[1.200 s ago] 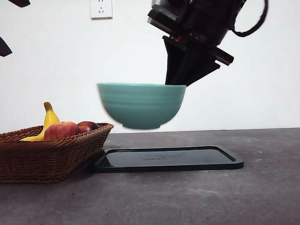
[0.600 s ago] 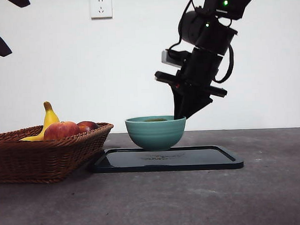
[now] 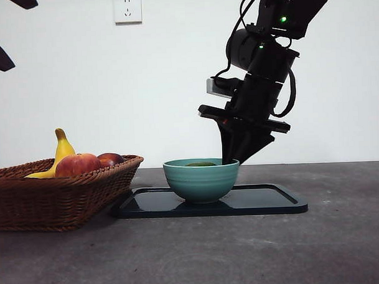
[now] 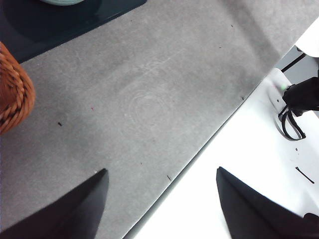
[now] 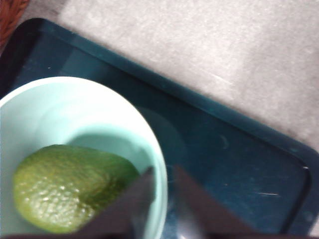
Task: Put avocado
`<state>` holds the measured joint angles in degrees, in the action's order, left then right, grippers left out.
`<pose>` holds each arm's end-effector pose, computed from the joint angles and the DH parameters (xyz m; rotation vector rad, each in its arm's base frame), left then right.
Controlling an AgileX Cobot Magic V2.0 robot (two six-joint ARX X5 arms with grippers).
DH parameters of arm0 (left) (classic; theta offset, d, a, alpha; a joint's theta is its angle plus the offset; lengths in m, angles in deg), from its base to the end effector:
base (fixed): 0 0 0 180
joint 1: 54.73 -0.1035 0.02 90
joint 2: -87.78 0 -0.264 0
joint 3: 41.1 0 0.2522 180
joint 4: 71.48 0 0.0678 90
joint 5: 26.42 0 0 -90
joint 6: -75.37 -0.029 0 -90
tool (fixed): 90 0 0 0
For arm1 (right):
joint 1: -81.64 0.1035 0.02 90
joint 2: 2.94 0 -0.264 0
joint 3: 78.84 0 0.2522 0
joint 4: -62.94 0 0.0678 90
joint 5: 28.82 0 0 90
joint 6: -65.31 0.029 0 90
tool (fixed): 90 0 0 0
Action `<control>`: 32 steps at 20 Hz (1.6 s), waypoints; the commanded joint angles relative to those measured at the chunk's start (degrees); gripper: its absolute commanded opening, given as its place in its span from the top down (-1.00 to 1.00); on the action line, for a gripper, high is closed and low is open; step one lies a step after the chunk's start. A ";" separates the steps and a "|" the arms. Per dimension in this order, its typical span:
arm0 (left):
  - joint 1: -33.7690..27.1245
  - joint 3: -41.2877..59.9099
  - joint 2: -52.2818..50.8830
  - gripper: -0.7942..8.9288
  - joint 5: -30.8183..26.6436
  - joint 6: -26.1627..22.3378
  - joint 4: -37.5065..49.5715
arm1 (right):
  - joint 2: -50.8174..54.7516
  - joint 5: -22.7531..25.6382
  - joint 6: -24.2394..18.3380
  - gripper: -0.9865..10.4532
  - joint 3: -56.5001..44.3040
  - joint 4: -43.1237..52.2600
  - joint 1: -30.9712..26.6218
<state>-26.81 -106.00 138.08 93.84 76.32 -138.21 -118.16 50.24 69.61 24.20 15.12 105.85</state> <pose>0.1278 -0.0843 0.2969 -0.0334 0.9553 -0.9342 0.3873 0.1802 0.2058 -0.0568 1.0749 0.5154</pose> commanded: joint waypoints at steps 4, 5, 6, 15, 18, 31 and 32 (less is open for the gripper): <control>0.33 -0.28 0.37 0.13 0.26 -0.52 0.24 | 3.32 2.51 -0.02 0.49 1.57 -0.48 0.11; 0.33 -0.28 0.37 0.13 0.26 -0.52 0.24 | 5.79 2.56 -0.02 0.49 1.57 -0.76 -0.04; 0.33 -0.28 0.37 0.13 0.26 -0.52 0.24 | 8.76 2.47 -0.04 0.49 1.57 -1.75 -0.09; 0.33 -0.28 0.37 0.13 0.26 -0.55 0.28 | 35.12 -1.70 -2.23 0.49 -2.49 -17.14 0.09; 0.33 -0.28 0.37 0.13 0.26 -0.55 0.31 | 45.51 -3.30 -2.21 0.49 -13.16 -15.61 0.90; 0.33 -0.28 0.37 0.13 0.26 -0.50 1.55 | 77.07 -8.37 -0.22 0.49 -43.36 -10.99 11.45; 0.33 -0.28 0.37 0.13 0.24 -0.50 1.55 | 77.50 -8.70 -0.20 0.49 -43.36 -10.97 11.45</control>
<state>-26.81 -106.00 138.08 93.84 76.32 -137.25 -40.32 41.72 68.73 -19.51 3.64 116.87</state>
